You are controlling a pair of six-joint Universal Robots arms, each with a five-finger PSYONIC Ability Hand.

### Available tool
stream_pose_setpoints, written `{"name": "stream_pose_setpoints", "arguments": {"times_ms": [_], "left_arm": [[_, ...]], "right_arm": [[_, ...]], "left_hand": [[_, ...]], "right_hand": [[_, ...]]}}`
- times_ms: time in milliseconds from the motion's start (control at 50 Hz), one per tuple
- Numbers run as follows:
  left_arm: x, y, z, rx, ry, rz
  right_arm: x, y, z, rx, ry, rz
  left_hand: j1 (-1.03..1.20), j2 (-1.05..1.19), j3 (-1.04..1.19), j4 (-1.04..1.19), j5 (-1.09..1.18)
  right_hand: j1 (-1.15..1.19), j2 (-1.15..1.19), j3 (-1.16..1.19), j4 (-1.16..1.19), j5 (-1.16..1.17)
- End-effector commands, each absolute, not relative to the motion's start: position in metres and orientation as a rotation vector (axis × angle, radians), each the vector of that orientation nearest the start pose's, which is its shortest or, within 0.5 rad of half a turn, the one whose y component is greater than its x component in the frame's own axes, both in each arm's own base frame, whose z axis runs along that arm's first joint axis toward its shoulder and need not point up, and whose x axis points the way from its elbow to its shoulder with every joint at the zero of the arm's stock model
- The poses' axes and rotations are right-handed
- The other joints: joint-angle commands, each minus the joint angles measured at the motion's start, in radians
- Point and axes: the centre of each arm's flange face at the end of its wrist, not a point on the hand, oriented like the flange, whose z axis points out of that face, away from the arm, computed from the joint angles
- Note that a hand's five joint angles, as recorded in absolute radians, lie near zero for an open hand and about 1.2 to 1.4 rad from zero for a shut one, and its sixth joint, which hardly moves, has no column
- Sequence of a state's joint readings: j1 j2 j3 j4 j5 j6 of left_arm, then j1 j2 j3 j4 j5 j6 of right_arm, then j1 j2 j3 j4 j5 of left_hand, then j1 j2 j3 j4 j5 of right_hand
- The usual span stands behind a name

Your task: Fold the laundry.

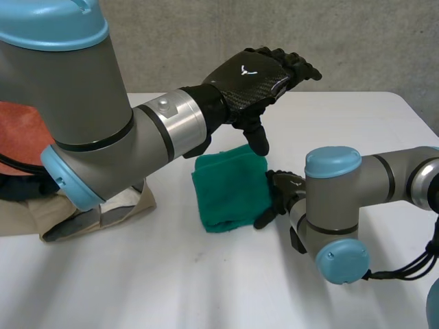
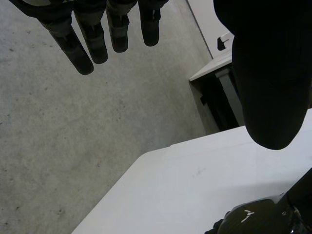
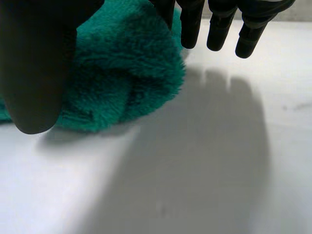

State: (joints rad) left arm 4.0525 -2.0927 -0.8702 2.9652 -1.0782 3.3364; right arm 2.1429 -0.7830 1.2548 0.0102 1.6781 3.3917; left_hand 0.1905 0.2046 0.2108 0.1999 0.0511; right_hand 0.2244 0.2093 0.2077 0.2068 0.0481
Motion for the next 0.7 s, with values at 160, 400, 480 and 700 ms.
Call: {"name": "stream_pose_setpoints", "arguments": {"times_ms": [160, 400, 480, 700], "left_arm": [[-0.387, -0.222, 0.309, -1.154, -1.468, 1.631], [-0.379, -0.229, 0.309, -1.15, -1.477, 1.634], [-0.378, -0.23, 0.311, -1.146, -1.477, 1.64], [-0.379, -0.228, 0.31, -1.143, -1.479, 1.626]], "right_arm": [[0.34, -0.291, 0.109, -0.315, 2.341, -1.454], [0.295, -0.386, 0.146, -0.008, 2.205, -1.72], [0.254, -0.439, 0.147, 0.148, 2.241, -1.868], [0.138, -0.519, 0.134, 0.402, 2.356, -2.102]], "left_hand": [[-0.016, -0.03, -0.036, -0.025, -0.051], [-0.016, -0.03, -0.036, -0.025, -0.051], [-0.016, -0.03, -0.036, -0.025, -0.051], [-0.016, -0.03, -0.036, -0.025, -0.051]], "right_hand": [[1.169, 1.184, 1.185, 1.186, 1.17], [1.172, 1.187, 1.189, 1.189, 1.174], [1.172, 1.187, 1.189, 1.189, 1.174], [1.172, 1.187, 1.189, 1.189, 1.174]]}}
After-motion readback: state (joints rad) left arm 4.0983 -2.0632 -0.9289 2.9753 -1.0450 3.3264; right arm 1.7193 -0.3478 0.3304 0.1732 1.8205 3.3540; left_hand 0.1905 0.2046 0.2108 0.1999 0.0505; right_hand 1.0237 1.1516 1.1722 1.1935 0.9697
